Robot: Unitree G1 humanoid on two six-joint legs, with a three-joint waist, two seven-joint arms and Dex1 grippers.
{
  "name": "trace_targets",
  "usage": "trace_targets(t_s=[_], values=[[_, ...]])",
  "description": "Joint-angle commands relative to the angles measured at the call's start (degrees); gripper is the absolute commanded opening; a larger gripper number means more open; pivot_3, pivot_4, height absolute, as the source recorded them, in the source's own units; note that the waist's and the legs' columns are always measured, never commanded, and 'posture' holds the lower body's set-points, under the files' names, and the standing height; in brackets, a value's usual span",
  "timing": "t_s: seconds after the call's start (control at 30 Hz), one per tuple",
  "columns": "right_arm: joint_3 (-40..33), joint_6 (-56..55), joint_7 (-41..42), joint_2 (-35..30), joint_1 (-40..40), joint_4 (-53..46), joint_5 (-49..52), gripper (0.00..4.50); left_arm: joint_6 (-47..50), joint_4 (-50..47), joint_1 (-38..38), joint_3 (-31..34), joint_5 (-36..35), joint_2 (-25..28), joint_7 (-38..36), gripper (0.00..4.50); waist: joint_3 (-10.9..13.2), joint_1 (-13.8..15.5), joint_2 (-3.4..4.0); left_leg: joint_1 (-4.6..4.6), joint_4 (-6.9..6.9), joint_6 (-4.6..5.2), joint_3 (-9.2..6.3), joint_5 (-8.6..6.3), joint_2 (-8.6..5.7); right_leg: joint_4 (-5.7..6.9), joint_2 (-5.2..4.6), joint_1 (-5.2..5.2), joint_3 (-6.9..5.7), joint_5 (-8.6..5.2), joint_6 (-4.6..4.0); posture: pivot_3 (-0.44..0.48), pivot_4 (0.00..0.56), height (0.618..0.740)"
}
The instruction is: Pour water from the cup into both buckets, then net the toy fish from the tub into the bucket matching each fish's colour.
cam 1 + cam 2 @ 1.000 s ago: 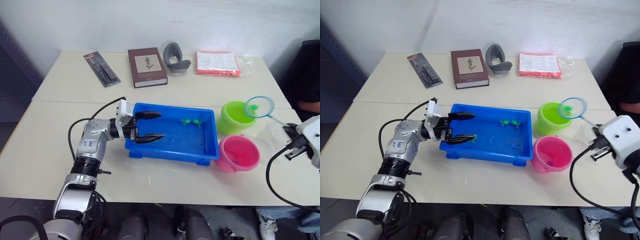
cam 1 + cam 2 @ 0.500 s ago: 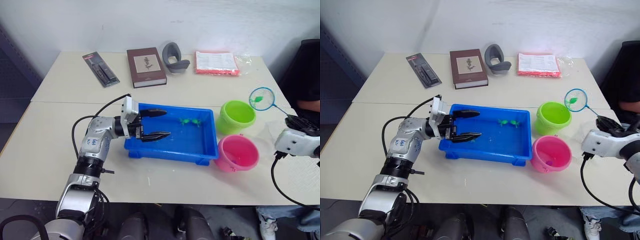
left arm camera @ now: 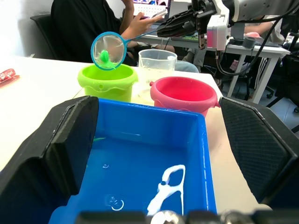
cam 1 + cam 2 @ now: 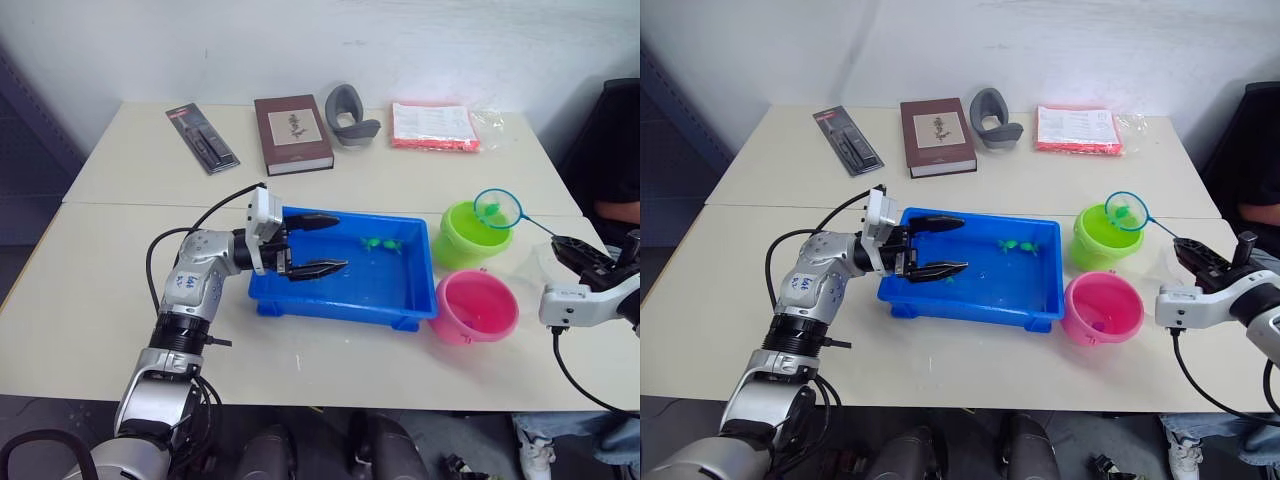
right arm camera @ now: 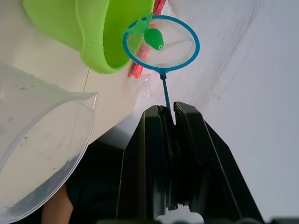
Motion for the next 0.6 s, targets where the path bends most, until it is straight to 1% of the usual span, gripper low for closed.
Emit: trace_targets(t_s=[0.03, 0.07, 0.17, 0.27, 0.37, 0.47, 0.6], values=[[-1.51, -2.62, -1.67, -1.77, -0.79, -0.71, -0.53, 0.0, -0.08, -2.1, -0.44, -0.3, -1.18, -0.43, -0.26, 4.44, 0.0, 0.0, 0.0, 0.0, 0.0, 0.0, 0.0, 0.0, 0.0, -0.01, 0.0, 0.0, 0.0, 0.0, 0.0, 0.0, 0.15, 0.74], [-0.98, -3.53, -1.62, -1.71, -0.86, -0.89, -0.24, 0.0, -0.01, -2.18, -0.41, -0.35, -1.21, -0.47, -0.3, 4.44, 0.0, -0.02, 0.0, 0.0, 0.0, 0.0, 0.0, 0.0, 0.0, -0.01, 0.0, 0.0, 0.02, 0.0, 0.0, 0.0, 0.15, 0.74], [-3.42, -2.3, -3.26, -1.7, -0.81, 2.65, -1.22, 0.0, -0.32, -2.17, -0.23, -0.18, -1.07, -0.47, -0.13, 4.44, 0.0, -0.01, 0.0, 0.0, 0.0, 0.0, 0.0, 0.01, 0.0, -0.01, 0.01, 0.0, 0.0, 0.0, 0.0, 0.0, 0.15, 0.74], [-0.6, -4.96, -3.71, -1.42, -0.75, 2.18, -1.32, 0.0, -0.25, -2.33, 0.4, -0.31, -1.18, -0.27, -0.66, 4.44, 0.0, -0.03, 0.0, -0.01, 0.0, 0.01, 0.0, 0.01, 0.0, -0.02, 0.0, 0.01, 0.01, 0.0, 0.0, 0.0, 0.15, 0.74], [-2.17, -4.09, -6.45, -1.66, -0.8, 5.51, -2.88, 0.0, -0.65, -2.01, 0.5, -0.02, -1.07, -0.19, -0.42, 4.44, 0.0, -0.1, 0.0, 0.0, -0.03, -0.01, 0.0, 0.02, 0.01, -0.01, 0.01, 0.0, 0.02, 0.0, 0.0, 0.0, 0.15, 0.74], [0.67, -7.08, -6.58, -1.53, 0.0, 4.56, -3.03, 0.0, -0.75, -1.78, 0.51, -0.15, -1.07, -0.08, -0.86, 4.44, -0.01, -0.06, 0.01, 0.0, -0.03, -0.01, 0.0, 0.03, 0.01, -0.01, 0.01, 0.0, 0.04, 0.0, 0.0, 0.0, 0.15, 0.74], [-1.83, -3.72, -8.08, -0.96, -0.65, 8.28, -3.01, 0.0, -1.29, -1.17, 0.31, 0.33, -0.91, -0.06, -0.34, 4.44, 0.0, -0.01, 0.01, 0.0, -0.03, -0.01, 0.0, 0.03, 0.0, -0.01, 0.01, 0.01, 0.12, 0.0, 0.0, 0.0, 0.15, 0.74]])
